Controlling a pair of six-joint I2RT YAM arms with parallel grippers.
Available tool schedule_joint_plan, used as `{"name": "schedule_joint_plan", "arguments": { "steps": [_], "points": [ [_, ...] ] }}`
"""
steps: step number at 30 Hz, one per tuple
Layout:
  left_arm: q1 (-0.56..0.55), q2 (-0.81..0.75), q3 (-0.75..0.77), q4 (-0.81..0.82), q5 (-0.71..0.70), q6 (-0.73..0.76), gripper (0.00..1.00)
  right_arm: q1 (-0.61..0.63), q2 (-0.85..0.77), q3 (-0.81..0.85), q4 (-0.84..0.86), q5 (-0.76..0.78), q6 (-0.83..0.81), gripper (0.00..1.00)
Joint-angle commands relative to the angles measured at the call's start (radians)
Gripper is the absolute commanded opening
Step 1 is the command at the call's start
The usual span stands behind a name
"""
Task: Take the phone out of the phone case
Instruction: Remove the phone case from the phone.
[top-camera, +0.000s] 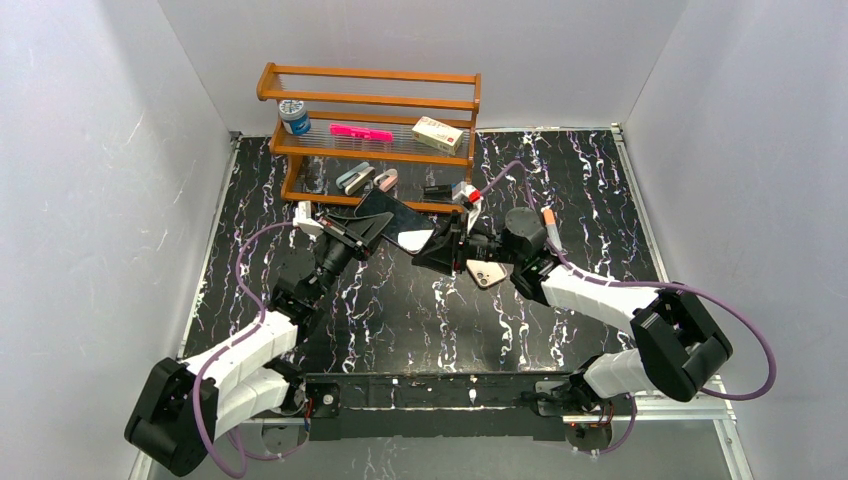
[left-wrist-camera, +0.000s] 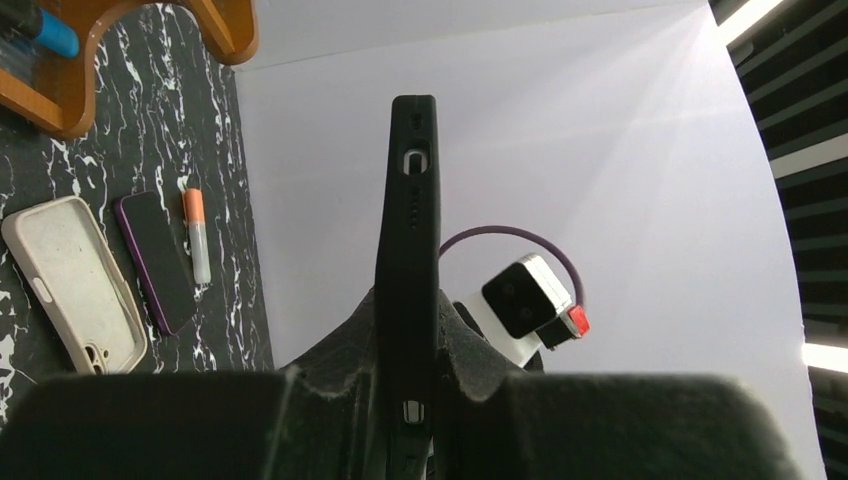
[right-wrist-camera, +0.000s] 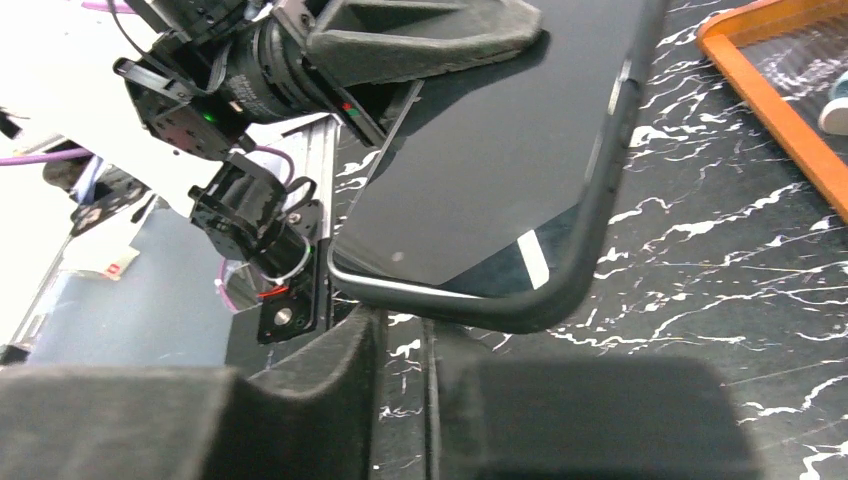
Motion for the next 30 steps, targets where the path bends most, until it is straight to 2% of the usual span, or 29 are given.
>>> {"name": "schedule_joint_plan", "arguments": {
  "steps": [1, 4, 8, 18, 26, 30],
  "points": [
    [-0.014, -0.029, 0.045, 0.032, 0.036, 0.038, 0.0, 0.003, -0.047, -0.047, 0.178, 0.045, 0.142, 0.4],
    [-0.014, -0.036, 0.045, 0.03, 0.035, 0.031, 0.0, 0.004, -0.048, -0.089, 0.28, 0.06, 0.223, 0.48],
    [-0.014, -0.047, 0.045, 0.031, 0.036, 0.022, 0.0, 0.004, -0.048, -0.093, 0.327, 0.061, 0.262, 0.5],
    [-0.014, -0.056, 0.04, 0.031, 0.046, -0.004, 0.0, 0.003, -0.014, -0.096, 0.462, 0.082, 0.333, 0.46],
    [-0.014, -0.041, 0.052, 0.029, 0.09, -0.043, 0.0, 0.003, 0.008, -0.078, 0.447, 0.101, 0.275, 0.25],
    [-0.017, -0.039, 0.05, 0.028, 0.103, -0.061, 0.0, 0.003, 0.01, -0.052, 0.372, 0.121, 0.188, 0.13]
  ]
}}
